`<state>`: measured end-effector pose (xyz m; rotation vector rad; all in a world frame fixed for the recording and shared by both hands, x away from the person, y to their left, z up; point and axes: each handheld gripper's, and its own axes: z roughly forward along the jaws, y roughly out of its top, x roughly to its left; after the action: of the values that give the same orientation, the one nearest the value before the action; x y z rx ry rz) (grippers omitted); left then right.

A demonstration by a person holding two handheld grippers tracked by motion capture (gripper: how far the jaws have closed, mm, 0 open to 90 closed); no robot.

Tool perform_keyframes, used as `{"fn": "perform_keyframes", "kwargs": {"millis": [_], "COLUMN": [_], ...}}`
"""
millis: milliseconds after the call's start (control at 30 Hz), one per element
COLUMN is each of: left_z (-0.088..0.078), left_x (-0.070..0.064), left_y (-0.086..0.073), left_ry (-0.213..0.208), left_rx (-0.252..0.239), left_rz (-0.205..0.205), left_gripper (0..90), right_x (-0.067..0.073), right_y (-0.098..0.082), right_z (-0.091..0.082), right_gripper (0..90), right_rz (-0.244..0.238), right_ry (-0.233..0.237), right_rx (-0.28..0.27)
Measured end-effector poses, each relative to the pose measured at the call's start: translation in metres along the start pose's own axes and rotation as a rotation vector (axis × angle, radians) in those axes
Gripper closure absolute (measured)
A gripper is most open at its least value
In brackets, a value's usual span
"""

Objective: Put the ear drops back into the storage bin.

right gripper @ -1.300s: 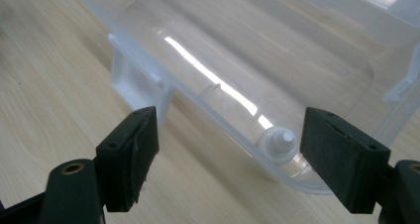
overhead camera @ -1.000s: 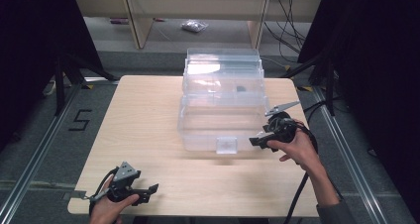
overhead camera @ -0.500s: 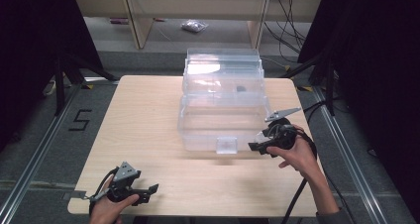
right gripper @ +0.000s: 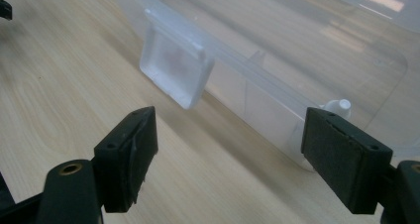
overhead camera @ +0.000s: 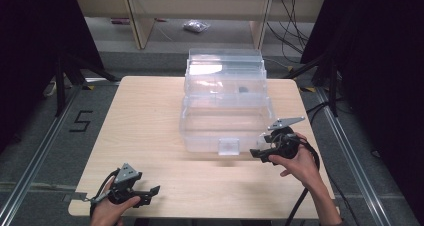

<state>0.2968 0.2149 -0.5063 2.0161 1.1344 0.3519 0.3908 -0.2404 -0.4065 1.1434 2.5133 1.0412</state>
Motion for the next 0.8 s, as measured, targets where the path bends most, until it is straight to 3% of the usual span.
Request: {"fn": "perform_keyframes", "kwargs": {"millis": [100, 200, 267, 300, 367, 400, 433, 467, 500, 533, 567, 600, 733, 800], "left_z": [0.0, -0.001, 0.0, -0.001, 0.0, -0.001, -0.001, -0.001, 0.001, 0.001, 0.001, 0.0, 0.001, 0.0], "left_x": [0.0, 0.0, -0.001, -0.001, -0.001, -0.001, -0.001, -0.001, -0.003, -0.003, -0.002, -0.002, -0.002, -0.002], "left_y": [0.0, 0.0, 0.0, 0.0, 0.0, 0.001, 0.001, 0.0, 0.0, -0.001, 0.0, 0.0, 0.0, 0.0], "left_ry": [0.002, -0.012, -0.014, -0.015, -0.012, -0.02, -0.02, -0.019, -0.015, -0.017, -0.022, -0.012, -0.016, -0.019], "left_rx": [-0.004, -0.002, -0.008, -0.003, -0.017, -0.002, -0.002, -0.003, -0.028, -0.026, -0.019, -0.011, -0.027, -0.018], "left_rz": [-0.003, 0.0, -0.007, -0.001, 0.002, 0.001, 0.001, 0.003, -0.011, -0.01, -0.008, -0.002, -0.012, -0.002], "left_gripper": [16.0, 16.0, 16.0, 16.0, 16.0, 16.0, 16.0, 16.0, 16.0, 16.0, 16.0, 15.9, 16.0, 16.0], "right_x": [0.002, 0.006, 0.006, 0.008, 0.009, 0.012, 0.012, 0.01, 0.013, 0.013, 0.013, 0.016, 0.018, 0.019], "right_y": [-0.006, -0.012, -0.013, -0.014, -0.016, -0.018, -0.018, -0.02, -0.021, -0.022, -0.024, -0.026, -0.028, -0.032], "right_z": [0.002, 0.005, 0.007, 0.006, 0.008, 0.01, 0.01, 0.01, 0.011, 0.01, 0.012, 0.012, 0.011, 0.014], "right_gripper": [23.1, 23.6, 23.6, 23.6, 23.6, 23.6, 23.6, 23.7, 24.5, 25.0, 24.9, 24.6, 24.0, 23.4], "right_rz": [-0.022, 0.003, -0.014, 0.011, -0.004, 0.022, 0.022, -0.009, 0.015, 0.008, -0.007, 0.02, 0.013, 0.003], "right_ry": [-0.025, -0.013, -0.016, -0.014, -0.019, -0.017, -0.017, -0.019, -0.016, -0.014, -0.018, -0.015, -0.015, 0.001], "right_rx": [-0.025, -0.014, -0.023, -0.007, -0.005, -0.024, -0.024, -0.022, -0.036, -0.017, -0.031, -0.039, -0.025, -0.042]}}
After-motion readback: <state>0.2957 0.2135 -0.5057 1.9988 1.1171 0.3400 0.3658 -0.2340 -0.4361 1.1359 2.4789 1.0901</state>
